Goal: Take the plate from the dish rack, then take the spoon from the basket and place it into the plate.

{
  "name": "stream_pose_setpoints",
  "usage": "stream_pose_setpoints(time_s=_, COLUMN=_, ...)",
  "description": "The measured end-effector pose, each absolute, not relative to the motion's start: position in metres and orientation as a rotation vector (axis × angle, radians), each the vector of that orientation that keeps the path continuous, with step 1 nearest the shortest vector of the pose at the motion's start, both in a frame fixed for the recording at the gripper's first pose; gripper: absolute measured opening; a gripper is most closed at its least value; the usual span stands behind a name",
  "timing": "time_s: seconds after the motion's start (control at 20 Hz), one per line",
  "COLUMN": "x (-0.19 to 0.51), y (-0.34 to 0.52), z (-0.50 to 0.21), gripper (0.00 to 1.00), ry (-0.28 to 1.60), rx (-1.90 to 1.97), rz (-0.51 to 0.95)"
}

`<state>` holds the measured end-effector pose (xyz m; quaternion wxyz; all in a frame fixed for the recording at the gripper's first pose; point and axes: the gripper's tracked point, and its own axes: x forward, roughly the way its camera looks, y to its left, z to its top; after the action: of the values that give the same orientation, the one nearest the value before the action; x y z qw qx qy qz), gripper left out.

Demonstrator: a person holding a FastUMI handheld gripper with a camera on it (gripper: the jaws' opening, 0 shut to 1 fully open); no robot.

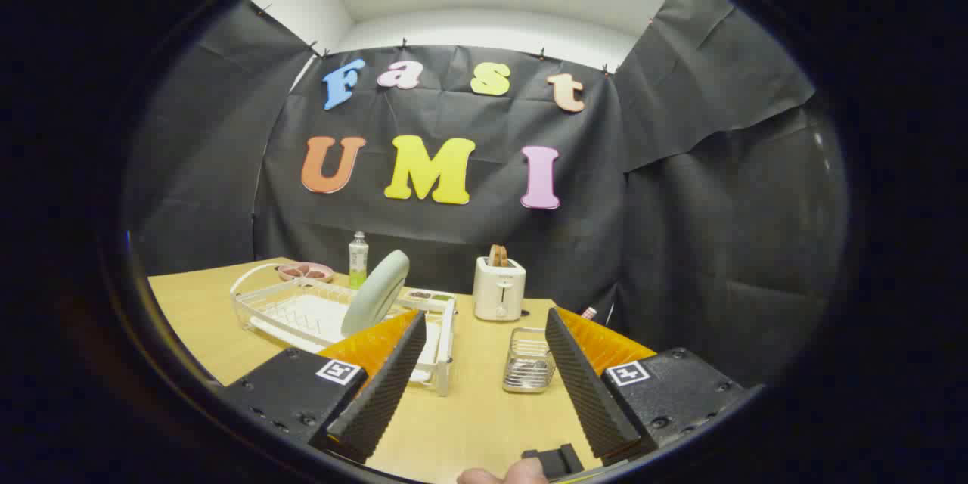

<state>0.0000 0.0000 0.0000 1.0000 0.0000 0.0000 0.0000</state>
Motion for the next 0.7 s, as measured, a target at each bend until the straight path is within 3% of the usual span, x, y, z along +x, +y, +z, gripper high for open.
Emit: stream_pose_setpoints(time_s=0.7, x=0.01, y=0.076, z=0.011, gripper=1.0, ry=0.009, rx=0.092, rz=0.044)
